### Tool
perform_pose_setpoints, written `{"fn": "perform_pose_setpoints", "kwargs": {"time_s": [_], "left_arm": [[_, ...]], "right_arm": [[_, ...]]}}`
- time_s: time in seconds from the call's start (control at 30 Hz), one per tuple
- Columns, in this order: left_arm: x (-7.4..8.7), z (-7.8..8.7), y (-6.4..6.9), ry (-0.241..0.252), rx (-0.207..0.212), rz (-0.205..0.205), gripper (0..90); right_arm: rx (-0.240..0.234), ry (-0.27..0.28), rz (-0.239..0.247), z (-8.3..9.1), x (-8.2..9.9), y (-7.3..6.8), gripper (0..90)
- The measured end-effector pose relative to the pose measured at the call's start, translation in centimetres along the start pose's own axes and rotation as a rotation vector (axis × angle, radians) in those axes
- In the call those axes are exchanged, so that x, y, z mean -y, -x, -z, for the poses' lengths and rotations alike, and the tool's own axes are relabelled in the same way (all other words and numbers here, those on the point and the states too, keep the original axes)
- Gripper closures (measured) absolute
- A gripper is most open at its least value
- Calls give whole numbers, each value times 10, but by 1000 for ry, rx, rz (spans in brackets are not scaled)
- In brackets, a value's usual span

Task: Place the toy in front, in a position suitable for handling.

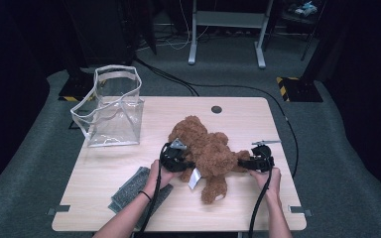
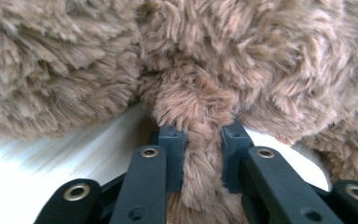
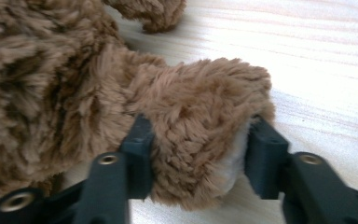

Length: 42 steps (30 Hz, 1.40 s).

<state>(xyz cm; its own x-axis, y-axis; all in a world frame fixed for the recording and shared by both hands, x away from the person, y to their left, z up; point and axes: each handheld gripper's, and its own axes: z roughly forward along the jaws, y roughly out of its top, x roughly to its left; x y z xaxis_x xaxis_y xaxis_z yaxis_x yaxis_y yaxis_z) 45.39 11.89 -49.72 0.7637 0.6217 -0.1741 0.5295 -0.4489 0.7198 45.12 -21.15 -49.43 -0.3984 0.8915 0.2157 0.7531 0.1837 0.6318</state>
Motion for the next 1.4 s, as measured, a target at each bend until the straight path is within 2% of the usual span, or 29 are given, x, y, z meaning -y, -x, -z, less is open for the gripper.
{"fn": "perform_pose_setpoints", "kwargs": {"time_s": [0.07, 0.13, 0.27, 0.33, 0.37, 0.5, 0.53, 0.57, 0.6, 0.7, 0.87, 0.93, 1.13, 1.3, 1.4], "left_arm": [[0, 0, 1, 5, -4, 3, 775], [0, 1, 3, 17, -16, -13, 783], [-2, 8, 5, 56, -28, -33, 792], [-3, 11, 8, 77, -41, -52, 794], [-3, 12, 9, 85, -45, -55, 795], [-6, 19, 14, 124, -71, -91, 798], [-7, 23, 15, 141, -85, -106, 799], [-7, 23, 15, 141, -85, -106, 800], [-9, 26, 17, 151, -100, -122, 800], [-12, 31, 18, 159, -110, -135, 800], [-18, 44, 22, 221, -163, -176, 802], [-22, 50, 23, 228, -176, -195, 802], [-29, 68, 26, 267, -208, -228, 802], [-29, 76, 28, 281, -231, -237, 802], [-28, 79, 26, 285, -245, -235, 802]], "right_arm": [[10, -4, 2, 1, -1, -2, 597], [26, -4, 28, 1, -2, -5, 637], [48, 6, 39, 4, -3, -9, 675], [65, 34, 36, 7, -3, -11, 686], [74, 43, 63, 9, -3, -10, 690], [107, 93, 80, 18, -9, -16, 700], [119, 110, 98, 22, -13, -18, 702], [119, 110, 98, 22, -13, -18, 702], [129, 128, 115, 26, -17, -20, 702], [139, 148, 125, 30, -22, -23, 703], [159, 192, 173, 36, -32, -29, 706], [162, 210, 181, 39, -37, -32, 706], [171, 250, 225, 52, -59, -40, 705], [179, 259, 261, 55, -77, -48, 705], [179, 260, 284, 47, -86, -53, 706]]}}
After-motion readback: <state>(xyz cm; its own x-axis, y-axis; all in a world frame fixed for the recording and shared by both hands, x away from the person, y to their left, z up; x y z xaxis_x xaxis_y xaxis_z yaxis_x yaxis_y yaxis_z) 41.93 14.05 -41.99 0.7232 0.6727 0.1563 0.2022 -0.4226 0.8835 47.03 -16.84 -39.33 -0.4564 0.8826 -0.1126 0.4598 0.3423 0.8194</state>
